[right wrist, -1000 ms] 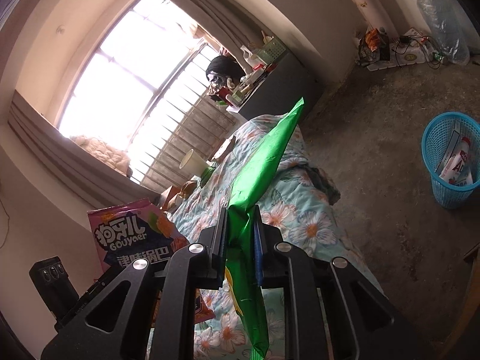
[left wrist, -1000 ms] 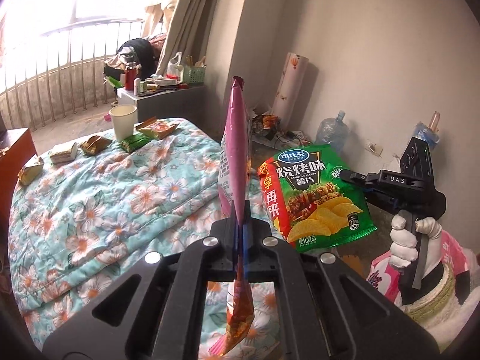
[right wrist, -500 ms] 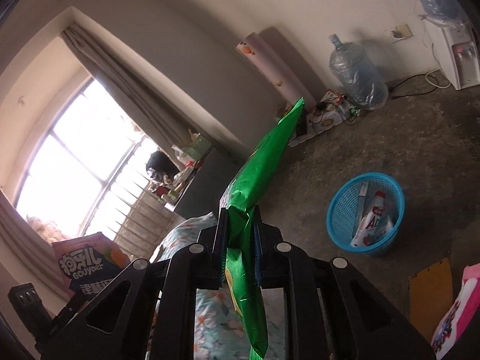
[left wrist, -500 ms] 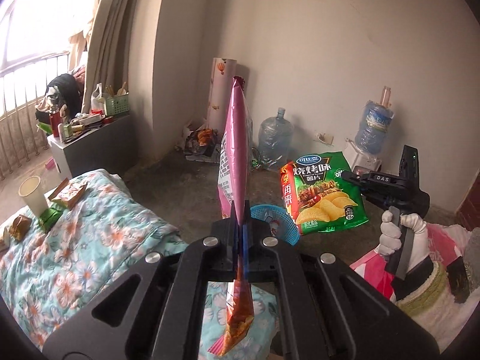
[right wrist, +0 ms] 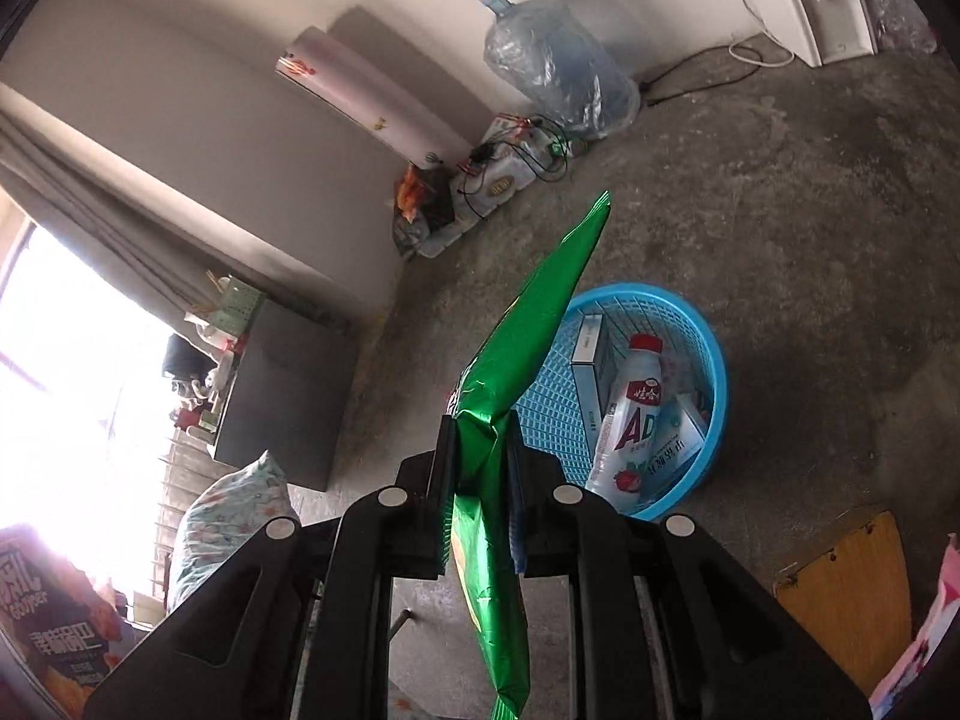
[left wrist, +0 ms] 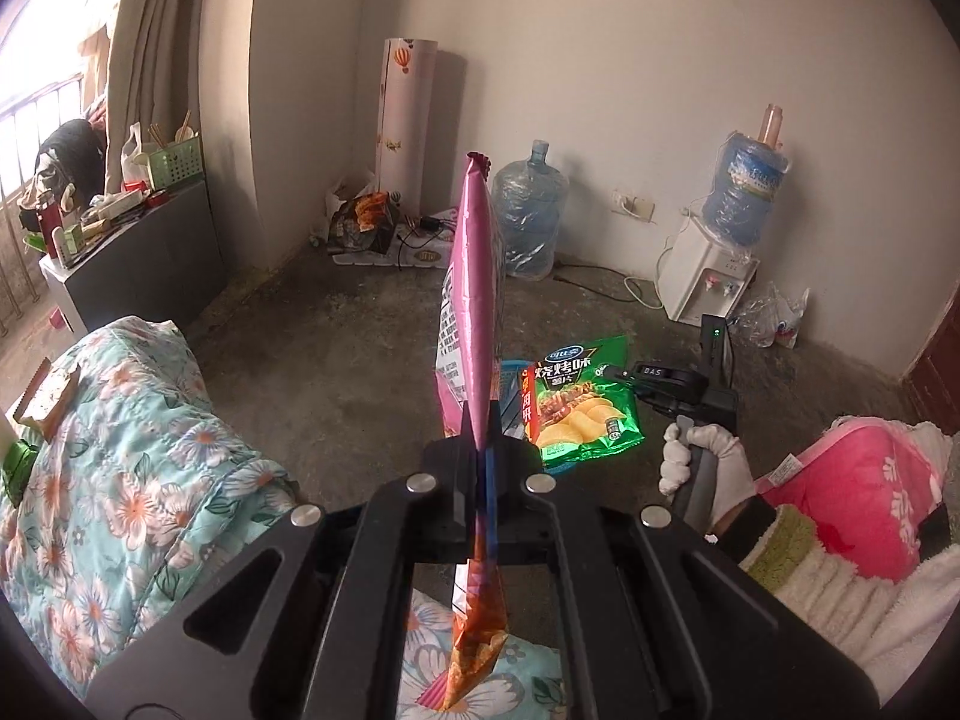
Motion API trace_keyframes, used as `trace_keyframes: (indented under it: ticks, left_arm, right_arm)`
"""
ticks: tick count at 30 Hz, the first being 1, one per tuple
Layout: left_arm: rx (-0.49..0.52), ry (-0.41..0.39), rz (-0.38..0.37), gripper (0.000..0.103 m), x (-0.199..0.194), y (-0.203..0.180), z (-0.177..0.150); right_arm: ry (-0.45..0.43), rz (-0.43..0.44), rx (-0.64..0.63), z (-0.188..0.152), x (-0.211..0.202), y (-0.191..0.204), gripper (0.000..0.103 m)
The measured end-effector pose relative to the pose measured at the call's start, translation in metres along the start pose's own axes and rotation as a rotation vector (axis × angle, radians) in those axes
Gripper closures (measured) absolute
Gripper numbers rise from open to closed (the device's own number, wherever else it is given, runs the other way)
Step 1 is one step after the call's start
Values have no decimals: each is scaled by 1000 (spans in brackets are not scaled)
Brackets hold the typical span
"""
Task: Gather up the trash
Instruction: 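Carry the green chip bag and pink packet over the wastebasket, then open the right gripper to drop the green chip bag into the wastebasket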
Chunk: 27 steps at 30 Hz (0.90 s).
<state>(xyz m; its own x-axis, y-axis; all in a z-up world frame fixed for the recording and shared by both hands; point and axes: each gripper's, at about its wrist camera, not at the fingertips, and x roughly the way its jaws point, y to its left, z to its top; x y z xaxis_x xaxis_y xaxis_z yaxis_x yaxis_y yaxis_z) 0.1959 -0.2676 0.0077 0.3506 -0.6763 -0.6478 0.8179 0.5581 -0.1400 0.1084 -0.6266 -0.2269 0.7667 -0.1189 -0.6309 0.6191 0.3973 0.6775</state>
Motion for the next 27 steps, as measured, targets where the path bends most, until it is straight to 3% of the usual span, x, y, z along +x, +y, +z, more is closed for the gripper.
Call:
trace_keyframes:
  ticks: [5,10,13,23,27]
  left_arm:
    - [4,50,9,103,31,7,7]
    - [21,95,-5,103,62,1,18]
    - [37,127,-35,103,85,-9,28]
    - [-15,260,-182,103,200,-47,57]
    - [97,282,-160,103,251,-84,55]
  right_arm:
    - [50,-58,15,7,77,-33,85]
    - [166,-303,36,0,135,-79,71]
    - [130,-330,71,-2,123,-94,56]
    - [-135,-251,206,-17,23,-118,55]
    - [-160,-233,301,-32,-6,-131,54]
